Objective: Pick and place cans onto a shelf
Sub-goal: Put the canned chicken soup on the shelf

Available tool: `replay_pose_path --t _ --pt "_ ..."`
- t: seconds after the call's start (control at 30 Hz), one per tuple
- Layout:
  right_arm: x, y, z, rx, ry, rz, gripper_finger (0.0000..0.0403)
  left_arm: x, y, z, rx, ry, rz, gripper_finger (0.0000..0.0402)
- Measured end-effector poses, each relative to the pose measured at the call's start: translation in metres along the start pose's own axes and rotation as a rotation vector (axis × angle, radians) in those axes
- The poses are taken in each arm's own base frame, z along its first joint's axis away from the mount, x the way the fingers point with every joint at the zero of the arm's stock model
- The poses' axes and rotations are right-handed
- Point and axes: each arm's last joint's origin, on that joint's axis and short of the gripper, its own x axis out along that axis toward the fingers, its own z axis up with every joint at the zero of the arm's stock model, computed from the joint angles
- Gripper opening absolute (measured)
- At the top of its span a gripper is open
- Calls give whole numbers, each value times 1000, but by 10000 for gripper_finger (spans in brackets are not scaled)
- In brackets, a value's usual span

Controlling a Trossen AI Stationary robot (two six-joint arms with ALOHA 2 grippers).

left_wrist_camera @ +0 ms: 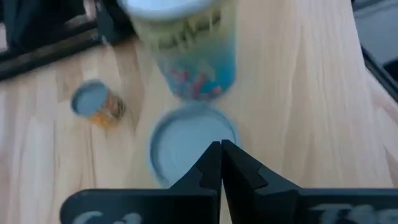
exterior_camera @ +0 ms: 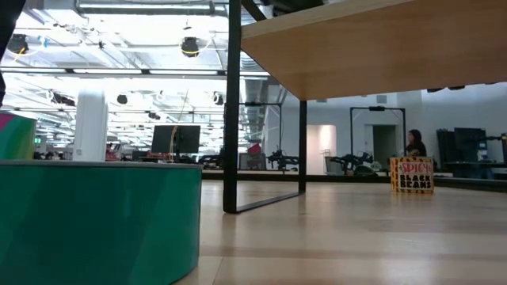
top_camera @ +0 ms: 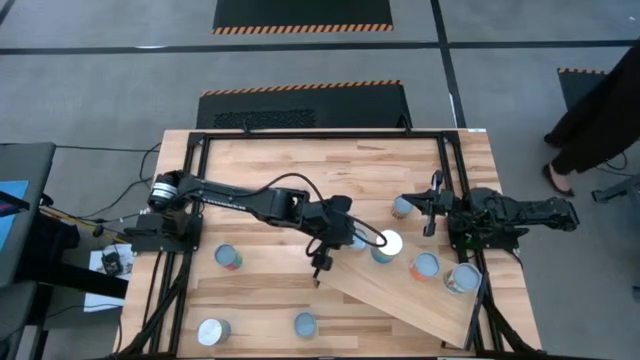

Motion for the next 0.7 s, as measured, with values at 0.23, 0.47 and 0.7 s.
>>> replay_pose_path --t 0.23,0.47,0.7 --pt "0 0 0 0 -2 0 8 12 5 -4 10 32 70 0" --pt "0 0 0 -7 2 0 8 14 5 -4 12 23 74 0" --pt "0 0 0 -8 2 1 8 6 3 0 36 -18 6 0"
